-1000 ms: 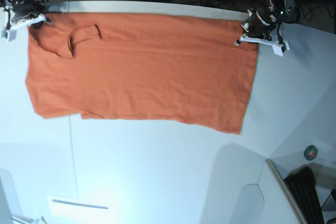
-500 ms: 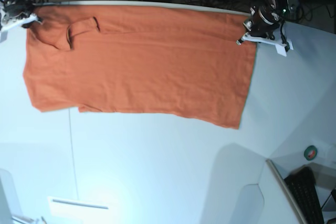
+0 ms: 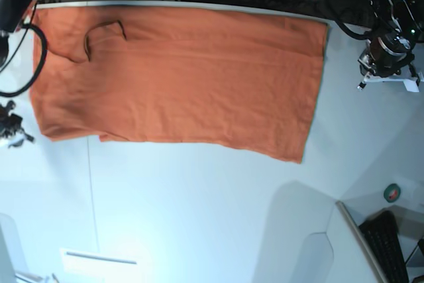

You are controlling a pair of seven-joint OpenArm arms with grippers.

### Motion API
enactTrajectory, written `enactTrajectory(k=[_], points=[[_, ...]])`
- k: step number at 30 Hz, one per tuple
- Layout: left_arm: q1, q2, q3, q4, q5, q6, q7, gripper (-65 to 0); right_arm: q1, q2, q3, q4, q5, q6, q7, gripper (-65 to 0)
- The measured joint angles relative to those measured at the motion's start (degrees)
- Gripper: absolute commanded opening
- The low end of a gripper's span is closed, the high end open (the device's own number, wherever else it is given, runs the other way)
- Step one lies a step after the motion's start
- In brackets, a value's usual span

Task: Layout the t-shirt on the table in an organized manner, then fold the t-shirt properly
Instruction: 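Move both grippers to the shirt's opposite long edge and grasp it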

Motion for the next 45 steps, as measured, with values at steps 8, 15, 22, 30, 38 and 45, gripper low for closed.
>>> enactTrajectory(k=[8, 15, 22, 30, 38, 45], points=[[-5.97, -4.59, -0.26, -5.44, 0.42, 0.22, -0.44, -25.0, 18.88, 5.05, -17.20, -29.42, -0.17, -0.15, 0.72, -16.4], [-9.49, -5.38, 0.15, -12.28, 0.55, -4.74, -0.46, 0.0, 19.37, 5.14, -26.99, -38.60, -0.17, -0.52, 13.00, -15.6], [-15.78, -7.39, 9.07, -19.93, 1.09, -8.87, -0.48, 0.0, 21.42, 5.22, -30.29, -47.15, -0.17, -0.57, 19.54, -15.6], [-28.13, -9.62, 20.11, -35.36, 1.33, -8.85, -1.86, 0.0, 21.42, 5.51, -30.53, -47.15, -0.07, -6.29, 20.17, -15.6], [-42.66, -13.55, 45.97, -56.19, 0.48, -9.18, -8.76, 0.0, 21.24, 5.27, -30.58, -47.12, -0.26, -6.25, 19.96, -15.6], [-47.67, -14.03, 56.28, -61.29, 0.46, -9.42, -14.36, 0.0, 20.76, 5.49, -30.58, -47.12, -0.15, -6.29, 19.89, -15.6]])
